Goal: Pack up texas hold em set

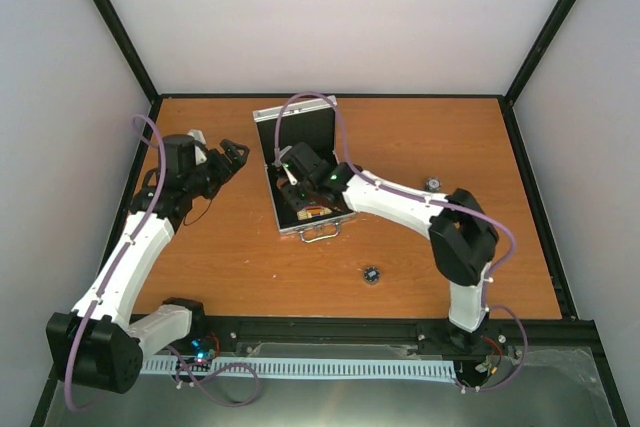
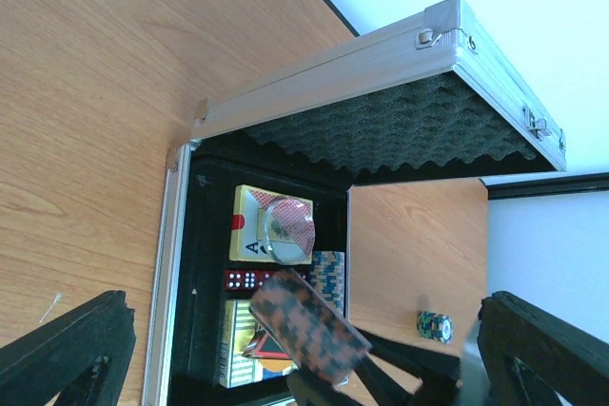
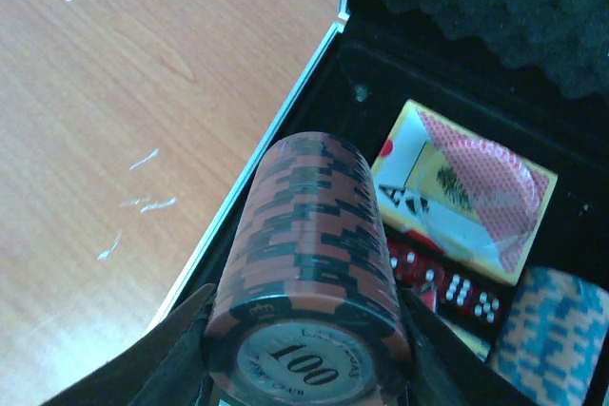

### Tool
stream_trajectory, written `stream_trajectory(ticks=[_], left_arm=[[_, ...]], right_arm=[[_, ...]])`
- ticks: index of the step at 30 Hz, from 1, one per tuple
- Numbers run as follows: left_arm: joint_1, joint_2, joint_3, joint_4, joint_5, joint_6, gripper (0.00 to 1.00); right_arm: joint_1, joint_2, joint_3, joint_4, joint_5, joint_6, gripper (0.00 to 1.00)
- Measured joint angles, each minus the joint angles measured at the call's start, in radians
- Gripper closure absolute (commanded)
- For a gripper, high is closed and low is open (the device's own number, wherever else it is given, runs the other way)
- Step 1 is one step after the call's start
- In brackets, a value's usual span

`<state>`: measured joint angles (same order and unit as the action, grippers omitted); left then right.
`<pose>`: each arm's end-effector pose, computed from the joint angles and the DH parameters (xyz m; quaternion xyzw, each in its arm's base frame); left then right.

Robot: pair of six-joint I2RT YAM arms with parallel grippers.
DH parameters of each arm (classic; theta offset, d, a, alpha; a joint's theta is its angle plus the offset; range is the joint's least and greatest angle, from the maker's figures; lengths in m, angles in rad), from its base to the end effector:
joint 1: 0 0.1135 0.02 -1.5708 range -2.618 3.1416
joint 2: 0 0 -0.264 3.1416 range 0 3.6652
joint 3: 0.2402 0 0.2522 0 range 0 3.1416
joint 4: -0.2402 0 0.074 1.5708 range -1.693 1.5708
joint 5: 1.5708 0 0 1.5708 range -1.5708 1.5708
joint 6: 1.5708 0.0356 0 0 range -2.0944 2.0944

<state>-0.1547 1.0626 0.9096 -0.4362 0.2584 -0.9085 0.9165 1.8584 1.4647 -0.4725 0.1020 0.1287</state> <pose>0.2287 -0.0449 0.3059 -0.2654 0.8356 -0.3349 0.3453 0.2554 0.3271 0.2447 -0.3435 0.8723 0.1305 0.3225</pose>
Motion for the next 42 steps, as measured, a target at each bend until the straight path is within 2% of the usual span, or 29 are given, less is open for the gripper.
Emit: stream_trajectory(ticks=[6,14,26,31,36,39,42], left_arm=[[0.000,-0.004,0.000,-0.015,0.000,-0.005,0.00],[0.000,0.019,0.018,-0.060,0.000,0.016,0.00],[0.014,0.055,0.036,-0.096,0.032,0.066,0.00],[0.033,0.053,0.032,-0.079,0.065,0.121,0.03],[0.028,0.050,-0.005,-0.024,0.113,0.288,0.10],[-0.017,0.070,-0.031,-0.011,0.142,0.395,0.11],[-0.088,0.120,-0.042,0.017,0.195,0.475,0.11]], right_arm=[[0.007,0.125,0.108,0.005,0.076,-0.029,0.75],[0.013,0.224,0.149,0.003,0.129,-0.054,0.73],[0.040,0.257,0.161,-0.044,0.085,-0.050,0.25],[0.040,0.154,0.159,-0.098,0.062,-0.042,0.18],[0.021,-0.076,0.127,-0.119,0.061,-0.006,0.16],[-0.041,-0.213,0.050,-0.113,0.045,0.033,0.15],[-0.165,-0.328,-0.085,-0.110,0.023,0.069,0.15]])
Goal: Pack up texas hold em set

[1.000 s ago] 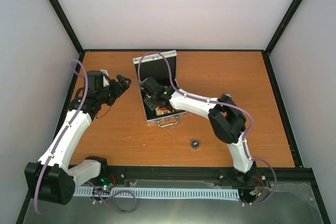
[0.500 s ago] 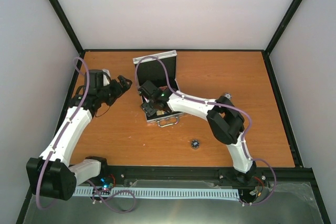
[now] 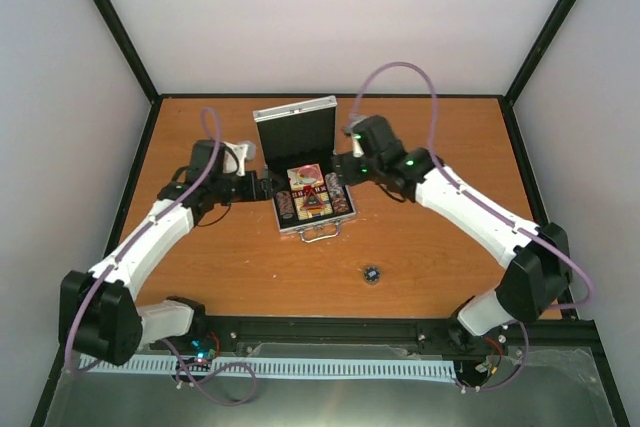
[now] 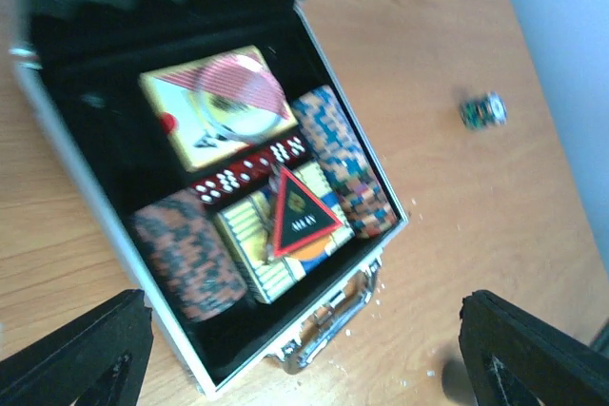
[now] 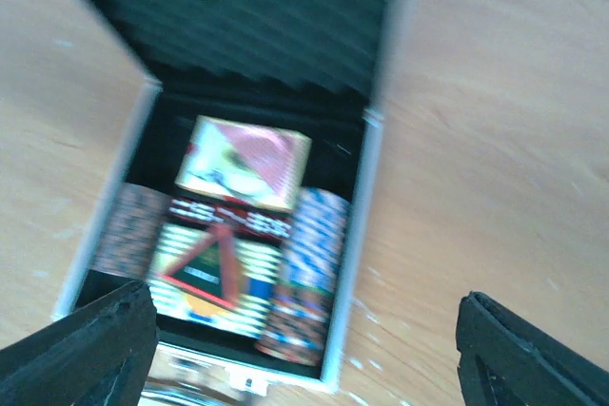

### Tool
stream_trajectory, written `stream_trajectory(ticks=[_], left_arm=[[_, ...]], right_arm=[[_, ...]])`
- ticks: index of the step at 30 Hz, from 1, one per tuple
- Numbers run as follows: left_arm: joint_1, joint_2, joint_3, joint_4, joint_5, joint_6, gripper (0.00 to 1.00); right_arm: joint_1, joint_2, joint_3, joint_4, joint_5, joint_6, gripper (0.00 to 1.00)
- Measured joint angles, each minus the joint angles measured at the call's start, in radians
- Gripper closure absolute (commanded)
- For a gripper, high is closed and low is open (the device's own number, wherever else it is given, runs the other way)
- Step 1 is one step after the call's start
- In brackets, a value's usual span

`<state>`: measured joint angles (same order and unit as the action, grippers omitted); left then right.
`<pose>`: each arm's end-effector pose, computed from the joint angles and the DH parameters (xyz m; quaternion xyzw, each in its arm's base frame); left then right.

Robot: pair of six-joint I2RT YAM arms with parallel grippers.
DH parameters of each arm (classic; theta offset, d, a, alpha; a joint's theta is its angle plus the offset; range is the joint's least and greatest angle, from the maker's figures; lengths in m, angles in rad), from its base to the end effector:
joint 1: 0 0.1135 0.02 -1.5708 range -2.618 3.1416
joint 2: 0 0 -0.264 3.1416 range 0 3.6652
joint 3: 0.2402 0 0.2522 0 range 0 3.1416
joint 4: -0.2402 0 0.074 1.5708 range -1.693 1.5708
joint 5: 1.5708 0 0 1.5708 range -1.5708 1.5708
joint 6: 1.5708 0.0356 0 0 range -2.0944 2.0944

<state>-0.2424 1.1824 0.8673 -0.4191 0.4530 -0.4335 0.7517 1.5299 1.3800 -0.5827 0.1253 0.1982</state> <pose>0.2392 -0.0752 0.2679 0.0059 0.8951 -0.3248 0.3054 0.2526 0.2301 0.3269 -0.2246 0.8839 0.1349 0.3873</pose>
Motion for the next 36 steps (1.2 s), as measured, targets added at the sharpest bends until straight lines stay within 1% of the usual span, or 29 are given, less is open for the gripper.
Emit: stream_trajectory(ticks=[1,3,5,8,12,16,23,31,36], left_arm=[[-0.023,0.020,-0.003,0.011,0.016,0.023,0.12],[-0.056,0.064,-0.005,0.029,0.039,0.064,0.17],[-0.071,0.112,-0.005,0.045,0.054,0.100,0.19],[-0.080,0.209,0.007,0.054,0.068,0.158,0.22],[-0.080,0.356,0.071,0.046,0.066,0.234,0.25],[-0.082,0.431,0.121,0.044,0.050,0.284,0.25],[-0.082,0.467,0.143,0.058,0.027,0.316,0.23],[-0.084,0.518,0.143,0.111,0.001,0.361,0.23],[-0.084,0.516,0.103,0.134,0.010,0.394,0.22]], right_arm=[[-0.045,-0.023,-0.041,-0.009,-0.008,0.013,0.15],[-0.129,-0.043,-0.102,-0.026,-0.026,0.028,0.14],[-0.200,-0.048,-0.146,-0.047,-0.050,0.035,0.14],[-0.247,-0.060,-0.174,-0.071,-0.079,0.037,0.13],[-0.258,-0.107,-0.187,-0.073,-0.120,0.043,0.12],[-0.259,-0.149,-0.194,-0.068,-0.146,0.055,0.12],[-0.260,-0.171,-0.228,-0.056,-0.166,0.066,0.12],[-0.261,-0.203,-0.273,-0.042,-0.171,0.084,0.11],[-0.261,-0.215,-0.276,-0.041,-0.165,0.083,0.11]])
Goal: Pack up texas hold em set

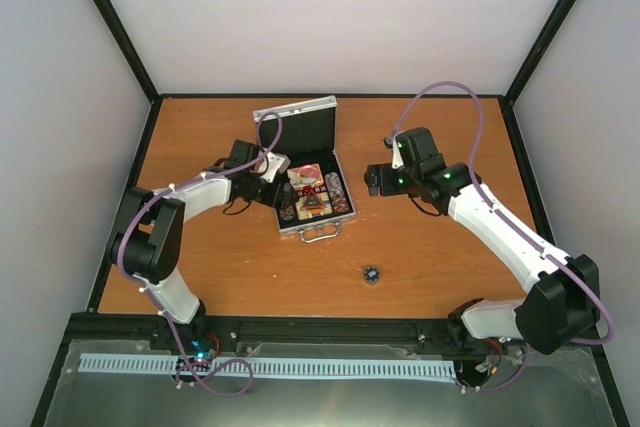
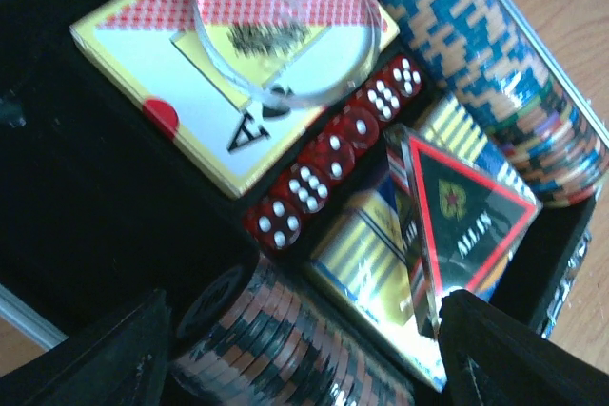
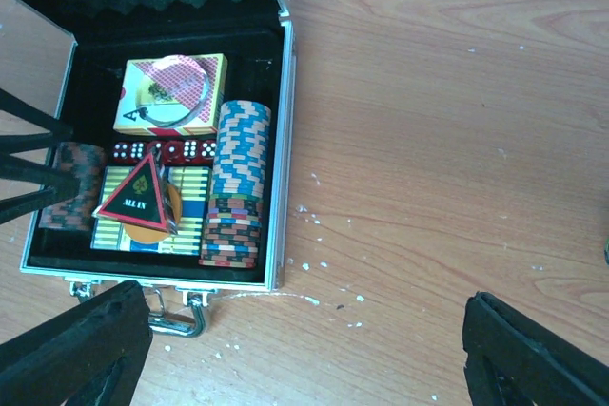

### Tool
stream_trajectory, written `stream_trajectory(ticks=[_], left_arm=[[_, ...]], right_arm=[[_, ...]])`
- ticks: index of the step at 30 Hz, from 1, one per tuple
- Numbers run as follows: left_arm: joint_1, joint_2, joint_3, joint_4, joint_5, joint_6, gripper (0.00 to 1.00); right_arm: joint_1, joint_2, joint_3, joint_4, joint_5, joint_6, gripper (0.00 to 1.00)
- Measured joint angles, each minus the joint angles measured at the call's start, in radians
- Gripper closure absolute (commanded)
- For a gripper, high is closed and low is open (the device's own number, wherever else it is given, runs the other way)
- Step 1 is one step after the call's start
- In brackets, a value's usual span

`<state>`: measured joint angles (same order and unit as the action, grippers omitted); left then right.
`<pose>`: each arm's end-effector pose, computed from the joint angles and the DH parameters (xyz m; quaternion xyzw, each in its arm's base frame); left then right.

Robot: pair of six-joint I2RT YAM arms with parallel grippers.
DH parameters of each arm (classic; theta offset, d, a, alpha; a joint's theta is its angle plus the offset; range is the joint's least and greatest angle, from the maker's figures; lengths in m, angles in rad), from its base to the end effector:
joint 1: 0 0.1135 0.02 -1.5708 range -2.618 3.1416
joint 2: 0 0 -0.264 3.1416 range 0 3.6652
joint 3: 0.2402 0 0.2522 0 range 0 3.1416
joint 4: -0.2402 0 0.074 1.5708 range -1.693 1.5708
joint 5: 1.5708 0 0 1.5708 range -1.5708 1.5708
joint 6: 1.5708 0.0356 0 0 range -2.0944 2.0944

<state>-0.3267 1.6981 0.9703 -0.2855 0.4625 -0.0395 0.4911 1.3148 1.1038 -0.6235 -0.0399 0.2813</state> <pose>0.3097 -0.1217 0.1674 0.1963 0.9171 -0.2654 0.2232 0.2452 0.1327 0.2951 -0.1048 0.9269 0.1528 0.3263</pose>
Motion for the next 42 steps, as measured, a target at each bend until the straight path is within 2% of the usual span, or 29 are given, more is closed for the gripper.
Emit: stream_trajectory(ticks=[14,19,23,30,37,42], left_arm=[[-0.028,-0.153,-0.152,-0.004,0.066,0.039,0.25],[-0.030,-0.170,-0.153,-0.016,0.041,0.020,0.10],[-0.030,-0.266,-0.153,-0.017,-0.035,-0.066,0.04],[-0.031,-0.480,-0.140,0.008,-0.209,-0.291,0.03],[-0.031,-0.525,-0.124,-0.039,-0.303,-0.422,0.02],[-0.031,-0.569,-0.124,-0.053,-0.312,-0.476,0.02]], right_arm=[[0.000,-0.037,-0.102,-0.021,0.035,-0.023,0.10],[0.000,-0.043,-0.111,-0.051,0.008,-0.052,0.08],[0.008,-0.043,-0.110,-0.118,-0.044,-0.095,0.09],[0.102,0.010,-0.087,-0.237,-0.106,-0.120,0.11],[0.219,0.100,-0.115,-0.297,-0.144,-0.036,0.12],[0.266,0.129,-0.170,-0.303,-0.159,0.011,0.14]])
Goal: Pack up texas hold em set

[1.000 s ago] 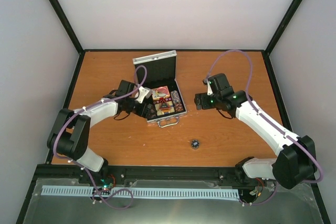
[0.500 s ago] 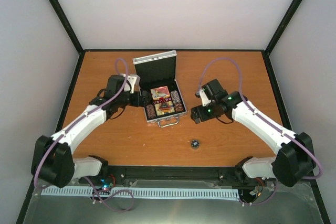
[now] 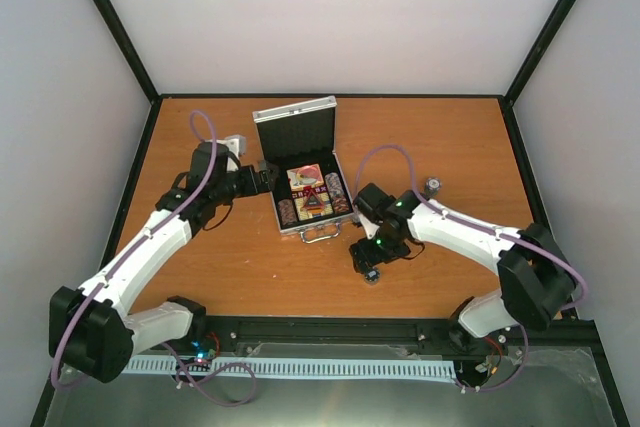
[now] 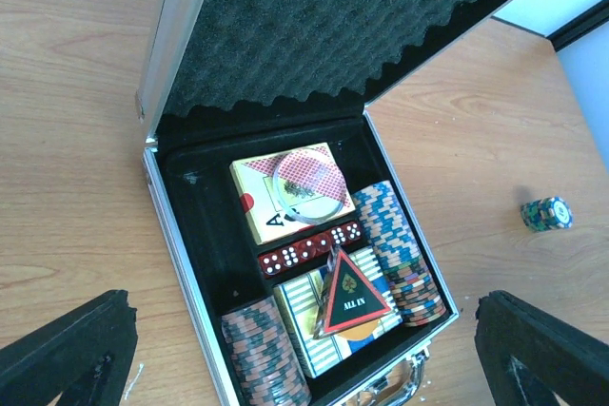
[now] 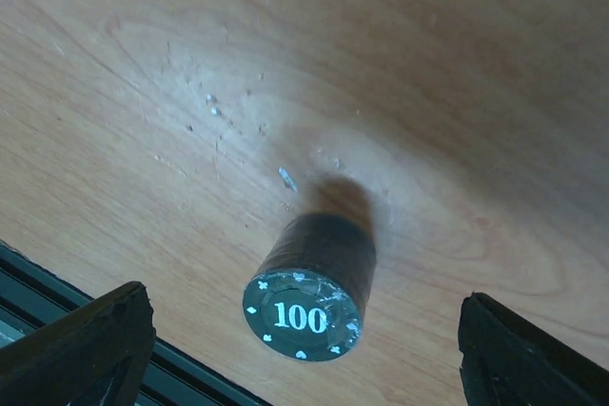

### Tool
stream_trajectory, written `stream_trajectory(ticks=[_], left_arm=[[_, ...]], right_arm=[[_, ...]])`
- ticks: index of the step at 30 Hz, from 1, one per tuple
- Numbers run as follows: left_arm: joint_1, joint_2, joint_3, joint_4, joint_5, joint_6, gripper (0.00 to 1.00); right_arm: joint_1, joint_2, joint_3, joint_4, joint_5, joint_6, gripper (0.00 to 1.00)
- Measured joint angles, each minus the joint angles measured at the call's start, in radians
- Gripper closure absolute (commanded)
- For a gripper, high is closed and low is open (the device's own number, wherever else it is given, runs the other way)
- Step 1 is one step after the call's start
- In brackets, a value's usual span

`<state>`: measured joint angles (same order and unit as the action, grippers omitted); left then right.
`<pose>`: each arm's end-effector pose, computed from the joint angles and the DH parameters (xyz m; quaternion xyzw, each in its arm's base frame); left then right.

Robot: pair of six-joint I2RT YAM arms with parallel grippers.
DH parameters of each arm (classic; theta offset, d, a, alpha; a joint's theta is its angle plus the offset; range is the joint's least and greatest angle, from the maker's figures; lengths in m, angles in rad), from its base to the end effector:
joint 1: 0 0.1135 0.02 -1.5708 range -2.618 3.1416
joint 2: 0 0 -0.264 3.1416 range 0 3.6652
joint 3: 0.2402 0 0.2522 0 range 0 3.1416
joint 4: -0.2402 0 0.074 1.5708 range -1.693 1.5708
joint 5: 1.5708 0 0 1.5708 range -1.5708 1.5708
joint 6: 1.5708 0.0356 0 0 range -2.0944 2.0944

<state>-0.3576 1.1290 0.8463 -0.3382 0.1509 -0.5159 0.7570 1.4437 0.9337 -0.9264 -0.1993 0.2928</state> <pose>0.2304 -0.0918 0.2779 -0.0357 0.8867 -0.2536 0.3848 0.1727 0.1728 0.2002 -0.2349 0.9646 0.1194 0.0081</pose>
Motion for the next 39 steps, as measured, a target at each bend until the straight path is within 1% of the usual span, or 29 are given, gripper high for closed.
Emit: stream_trajectory(ticks=[5,12,17,19,20,26,28,31,34,39], left_arm=[[0.000,-0.005,0.000,-0.003,0.011,-0.018,0.01],[0.000,0.010,0.002,-0.020,0.018,-0.016,0.01],[0.000,0.018,0.004,-0.021,0.018,-0.016,0.01],[0.000,0.018,0.003,-0.021,0.019,-0.017,0.01],[0.000,0.018,0.003,-0.021,0.020,-0.018,0.01],[0.000,0.018,0.003,-0.021,0.021,-0.018,0.00],[0.000,0.018,0.004,-0.021,0.029,-0.017,0.00],[0.000,0.033,0.015,-0.024,0.067,-0.012,0.00],[0.000,0.073,0.045,-0.031,0.132,0.004,0.01],[0.000,0.152,0.079,-0.067,0.309,0.018,0.04]], right_arm=[[0.039,0.042,-0.043,0.018,-0.002,0.028,0.15],[0.105,0.139,-0.071,0.040,0.031,0.061,0.24],[0.135,0.143,-0.070,0.038,0.076,0.080,0.31],[0.136,0.143,-0.071,0.039,0.085,0.086,0.36],[0.136,0.143,-0.071,0.038,0.089,0.087,0.40],[0.137,0.147,-0.071,0.030,0.117,0.076,0.59],[0.137,0.149,-0.063,0.023,0.121,0.066,0.62],[0.137,0.151,-0.026,0.005,0.138,0.046,0.63],[0.137,0.150,0.056,-0.014,0.155,0.032,0.64],[0.137,0.150,0.232,-0.026,0.174,0.006,0.63]])
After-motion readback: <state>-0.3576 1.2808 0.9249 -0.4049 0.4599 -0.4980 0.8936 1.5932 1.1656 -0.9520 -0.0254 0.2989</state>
